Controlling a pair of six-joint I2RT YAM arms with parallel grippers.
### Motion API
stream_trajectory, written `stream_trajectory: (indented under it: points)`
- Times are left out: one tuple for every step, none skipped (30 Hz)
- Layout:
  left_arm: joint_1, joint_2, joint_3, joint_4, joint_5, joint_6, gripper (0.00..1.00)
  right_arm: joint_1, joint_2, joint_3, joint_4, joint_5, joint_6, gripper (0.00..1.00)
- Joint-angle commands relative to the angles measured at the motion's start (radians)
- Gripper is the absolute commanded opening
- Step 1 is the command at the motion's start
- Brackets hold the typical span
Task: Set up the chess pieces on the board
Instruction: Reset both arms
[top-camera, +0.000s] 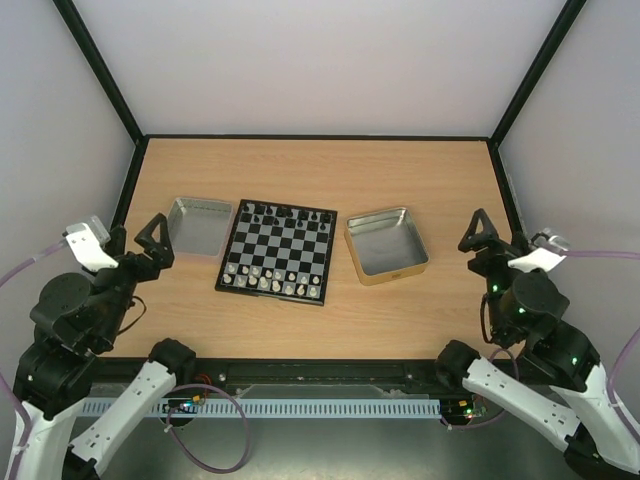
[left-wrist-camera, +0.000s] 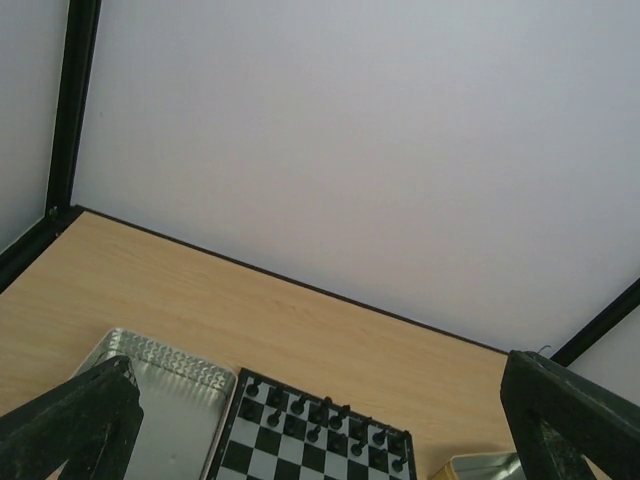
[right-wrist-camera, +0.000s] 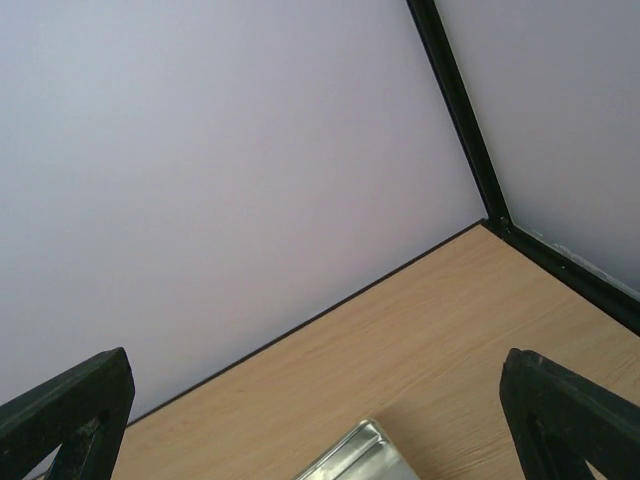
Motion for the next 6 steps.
stream_trajectory:
  points:
    - [0.005,-0.022,0.01,-0.046,-0.019,0.007,0.99,-0.001,-0.008,0.028,-0.048,0.047,-0.009,0.98]
    - [0.005,-0.024,0.011,-0.046,-0.019,0.007,0.99,-0.001,-0.008,0.027,-0.045,0.045,-0.008,0.98]
    - [0.005,-0.026,0.01,-0.046,-0.012,0.011,0.99,-0.001,-0.006,0.026,-0.044,0.043,-0.006,0.98]
    - [0.006,-0.026,0.011,-0.047,-0.006,0.012,0.99,-0.001,-0.006,0.022,-0.041,0.04,-0.005,0.98]
    - [0.005,-0.026,0.011,-0.049,-0.012,0.008,0.99,-0.002,-0.005,0.02,-0.039,0.038,-0.002,0.98]
    - [0.005,-0.026,0.009,-0.051,-0.018,0.007,0.99,-0.001,-0.004,0.016,-0.037,0.036,0.001,0.98]
